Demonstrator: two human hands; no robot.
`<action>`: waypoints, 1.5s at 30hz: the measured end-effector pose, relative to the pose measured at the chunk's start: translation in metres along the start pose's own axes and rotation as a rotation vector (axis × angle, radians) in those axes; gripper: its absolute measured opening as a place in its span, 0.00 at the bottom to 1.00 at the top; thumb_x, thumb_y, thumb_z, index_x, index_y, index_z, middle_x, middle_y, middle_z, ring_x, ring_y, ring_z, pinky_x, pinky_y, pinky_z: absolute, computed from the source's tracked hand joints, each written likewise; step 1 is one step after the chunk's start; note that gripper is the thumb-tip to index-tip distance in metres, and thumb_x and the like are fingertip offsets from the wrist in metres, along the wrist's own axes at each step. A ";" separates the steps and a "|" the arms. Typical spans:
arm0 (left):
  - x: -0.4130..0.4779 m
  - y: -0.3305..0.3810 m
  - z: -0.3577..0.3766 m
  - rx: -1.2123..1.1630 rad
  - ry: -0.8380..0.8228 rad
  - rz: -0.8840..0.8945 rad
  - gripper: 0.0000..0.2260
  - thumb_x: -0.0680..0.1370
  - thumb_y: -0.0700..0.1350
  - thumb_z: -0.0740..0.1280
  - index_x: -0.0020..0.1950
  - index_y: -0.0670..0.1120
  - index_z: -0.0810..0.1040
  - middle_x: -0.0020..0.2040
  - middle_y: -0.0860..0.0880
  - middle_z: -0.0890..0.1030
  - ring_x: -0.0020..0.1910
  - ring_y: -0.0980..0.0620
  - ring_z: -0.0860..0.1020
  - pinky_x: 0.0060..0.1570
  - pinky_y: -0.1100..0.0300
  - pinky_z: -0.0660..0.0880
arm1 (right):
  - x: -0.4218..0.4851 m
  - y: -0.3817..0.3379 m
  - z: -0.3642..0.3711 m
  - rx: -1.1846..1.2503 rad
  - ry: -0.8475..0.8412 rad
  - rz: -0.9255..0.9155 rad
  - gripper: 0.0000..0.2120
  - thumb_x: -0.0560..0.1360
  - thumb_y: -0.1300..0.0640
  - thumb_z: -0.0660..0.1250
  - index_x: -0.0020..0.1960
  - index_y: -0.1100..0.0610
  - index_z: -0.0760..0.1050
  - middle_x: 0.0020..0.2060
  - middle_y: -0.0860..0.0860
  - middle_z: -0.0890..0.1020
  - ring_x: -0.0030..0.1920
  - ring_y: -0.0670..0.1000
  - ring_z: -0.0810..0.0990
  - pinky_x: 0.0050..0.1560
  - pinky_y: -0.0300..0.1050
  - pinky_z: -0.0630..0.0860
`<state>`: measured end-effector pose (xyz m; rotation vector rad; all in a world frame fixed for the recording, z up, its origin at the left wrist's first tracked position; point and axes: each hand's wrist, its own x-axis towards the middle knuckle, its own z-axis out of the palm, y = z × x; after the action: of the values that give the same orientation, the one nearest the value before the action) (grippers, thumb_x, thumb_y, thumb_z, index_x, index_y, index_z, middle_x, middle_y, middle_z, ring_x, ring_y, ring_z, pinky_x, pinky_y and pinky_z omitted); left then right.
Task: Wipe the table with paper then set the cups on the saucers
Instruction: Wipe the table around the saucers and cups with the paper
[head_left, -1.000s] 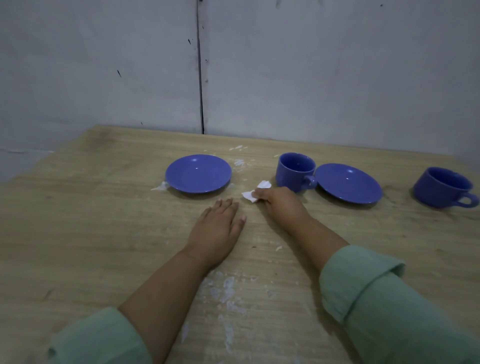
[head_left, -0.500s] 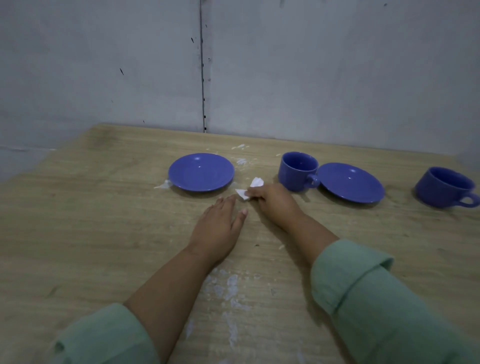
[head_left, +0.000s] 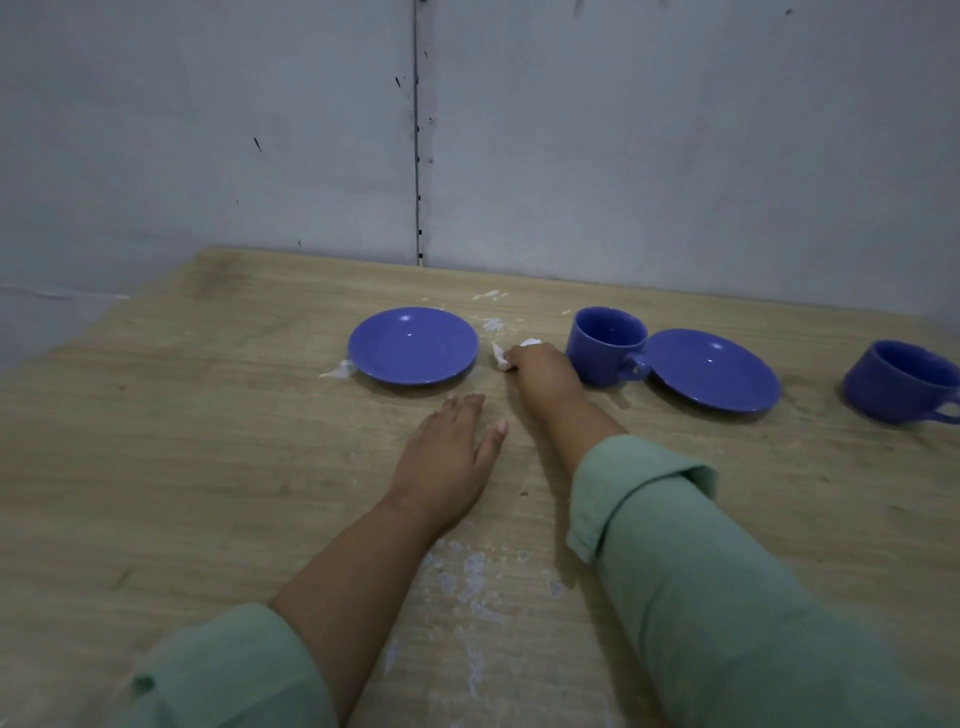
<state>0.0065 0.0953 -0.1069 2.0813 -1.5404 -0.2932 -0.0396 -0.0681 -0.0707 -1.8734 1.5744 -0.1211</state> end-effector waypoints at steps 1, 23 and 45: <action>0.000 0.000 0.000 0.001 -0.001 0.000 0.24 0.81 0.55 0.52 0.75 0.46 0.60 0.75 0.47 0.65 0.75 0.50 0.58 0.72 0.56 0.55 | -0.001 -0.001 0.000 0.018 0.008 0.050 0.33 0.76 0.40 0.57 0.73 0.61 0.60 0.72 0.59 0.67 0.70 0.60 0.67 0.68 0.54 0.65; 0.001 -0.004 0.001 -0.141 0.088 -0.015 0.21 0.81 0.53 0.52 0.73 0.46 0.64 0.71 0.47 0.70 0.70 0.50 0.68 0.67 0.56 0.63 | -0.023 0.004 0.002 -0.025 0.041 -0.084 0.25 0.78 0.49 0.58 0.70 0.62 0.65 0.68 0.60 0.71 0.66 0.60 0.72 0.65 0.51 0.69; -0.008 0.009 -0.002 -0.099 0.101 0.114 0.23 0.79 0.54 0.60 0.73 0.51 0.64 0.70 0.49 0.72 0.66 0.52 0.72 0.61 0.60 0.68 | -0.083 0.110 -0.008 0.178 0.146 -0.723 0.13 0.72 0.65 0.66 0.53 0.55 0.83 0.51 0.51 0.85 0.51 0.43 0.81 0.54 0.30 0.70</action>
<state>-0.0023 0.1017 -0.1014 1.8955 -1.5456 -0.2148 -0.1576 -0.0014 -0.0955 -2.2331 0.8629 -0.7014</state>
